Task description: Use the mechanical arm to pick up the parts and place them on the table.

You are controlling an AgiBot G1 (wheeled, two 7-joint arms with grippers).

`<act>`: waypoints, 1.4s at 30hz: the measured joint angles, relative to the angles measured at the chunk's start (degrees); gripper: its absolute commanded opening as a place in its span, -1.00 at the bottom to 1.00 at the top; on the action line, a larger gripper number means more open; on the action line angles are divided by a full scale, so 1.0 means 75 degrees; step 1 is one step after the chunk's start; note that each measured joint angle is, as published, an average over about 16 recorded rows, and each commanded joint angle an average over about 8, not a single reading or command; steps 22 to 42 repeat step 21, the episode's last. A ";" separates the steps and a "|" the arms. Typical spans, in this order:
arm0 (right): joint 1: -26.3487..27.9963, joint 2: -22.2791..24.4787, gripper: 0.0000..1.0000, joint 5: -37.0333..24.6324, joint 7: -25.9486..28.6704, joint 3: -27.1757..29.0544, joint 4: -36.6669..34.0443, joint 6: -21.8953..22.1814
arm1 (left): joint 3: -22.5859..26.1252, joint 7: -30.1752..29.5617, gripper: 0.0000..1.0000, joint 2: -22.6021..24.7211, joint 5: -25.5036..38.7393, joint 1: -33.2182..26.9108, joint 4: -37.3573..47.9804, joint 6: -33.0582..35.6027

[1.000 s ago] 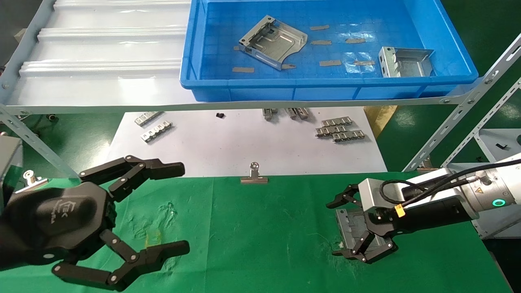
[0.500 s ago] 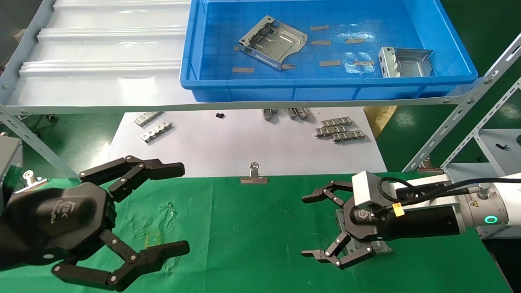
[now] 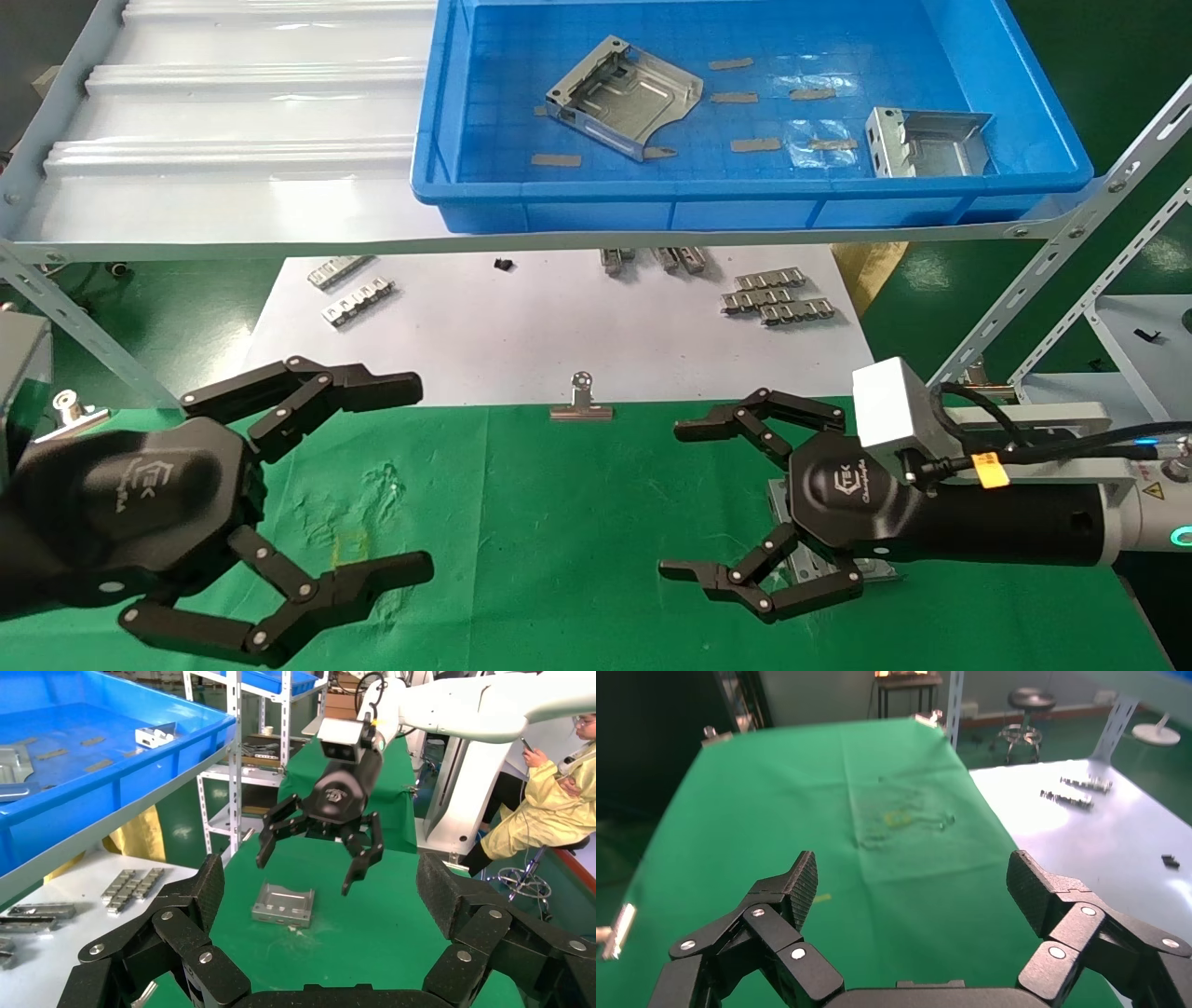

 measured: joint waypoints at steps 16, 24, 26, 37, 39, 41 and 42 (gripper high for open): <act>-0.1500 0.0773 1.00 0.0923 0.1406 0.1844 0.2206 0.0221 | 0.0004 0.0002 1.00 -0.0001 -0.0003 -0.0001 0.0000 -0.0002; -0.1749 0.0902 1.00 0.1077 0.1640 0.2151 0.2573 0.0258 | 0.0004 0.0002 1.00 -0.0002 -0.0003 -0.0001 0.0000 -0.0002; -0.1749 0.0902 1.00 0.1077 0.1640 0.2151 0.2573 0.0258 | 0.0004 0.0002 1.00 -0.0002 -0.0003 -0.0001 0.0000 -0.0002; -0.1749 0.0902 1.00 0.1077 0.1640 0.2151 0.2573 0.0258 | 0.0004 0.0002 1.00 -0.0002 -0.0003 -0.0001 0.0000 -0.0002; -0.1749 0.0902 1.00 0.1077 0.1640 0.2151 0.2573 0.0258 | 0.0004 0.0002 1.00 -0.0002 -0.0003 -0.0001 0.0000 -0.0002; -0.1749 0.0902 1.00 0.1077 0.1640 0.2151 0.2573 0.0258 | 0.0004 0.0002 1.00 -0.0002 -0.0003 -0.0001 0.0000 -0.0002; -0.1749 0.0902 1.00 0.1077 0.1640 0.2151 0.2573 0.0258 | 0.0004 0.0002 1.00 -0.0002 -0.0003 -0.0001 0.0000 -0.0002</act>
